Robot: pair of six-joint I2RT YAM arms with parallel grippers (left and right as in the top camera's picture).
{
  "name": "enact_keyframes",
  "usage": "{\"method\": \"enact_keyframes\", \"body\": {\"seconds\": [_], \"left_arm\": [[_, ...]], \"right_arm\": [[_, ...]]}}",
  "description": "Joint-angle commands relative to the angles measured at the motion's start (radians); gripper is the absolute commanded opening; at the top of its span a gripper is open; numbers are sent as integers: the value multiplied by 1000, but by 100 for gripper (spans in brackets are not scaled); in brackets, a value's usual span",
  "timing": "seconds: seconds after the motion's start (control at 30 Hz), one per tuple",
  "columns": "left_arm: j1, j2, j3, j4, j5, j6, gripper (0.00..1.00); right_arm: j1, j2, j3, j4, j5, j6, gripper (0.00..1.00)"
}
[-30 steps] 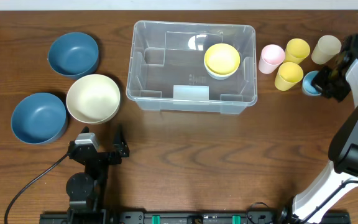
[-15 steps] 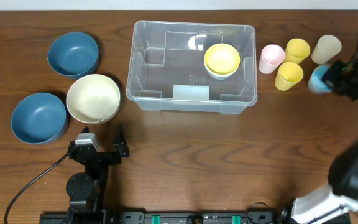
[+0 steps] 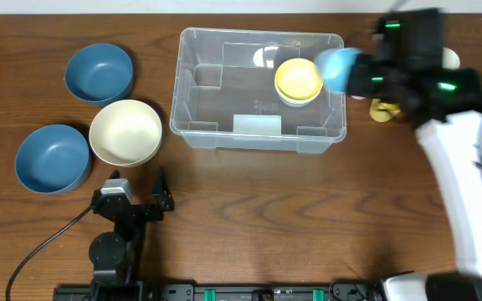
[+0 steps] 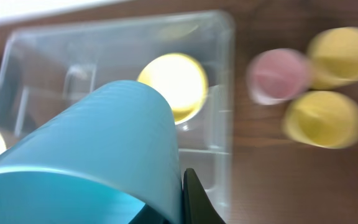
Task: Pack container
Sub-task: 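Grasp the light-blue cup and place it in the bin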
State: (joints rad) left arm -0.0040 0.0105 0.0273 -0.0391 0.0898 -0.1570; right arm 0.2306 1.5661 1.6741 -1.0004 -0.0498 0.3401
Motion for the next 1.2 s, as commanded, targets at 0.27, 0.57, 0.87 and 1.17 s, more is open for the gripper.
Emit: {"method": "enact_keyframes", "body": {"seconds": [0.27, 0.57, 0.87, 1.17], "left_arm": [[-4, -6, -23, -24, 4, 5, 98], [-4, -6, -23, -24, 4, 5, 98], [-4, -5, -23, -24, 4, 5, 98], [-4, -6, -23, -24, 4, 5, 98]], "right_arm": [[148, 289, -7, -13, 61, 27, 1], [150, 430, -7, -16, 46, 25, 1], [149, 523, -7, 42, 47, 26, 1], [149, 567, -7, 41, 61, 27, 1]]}}
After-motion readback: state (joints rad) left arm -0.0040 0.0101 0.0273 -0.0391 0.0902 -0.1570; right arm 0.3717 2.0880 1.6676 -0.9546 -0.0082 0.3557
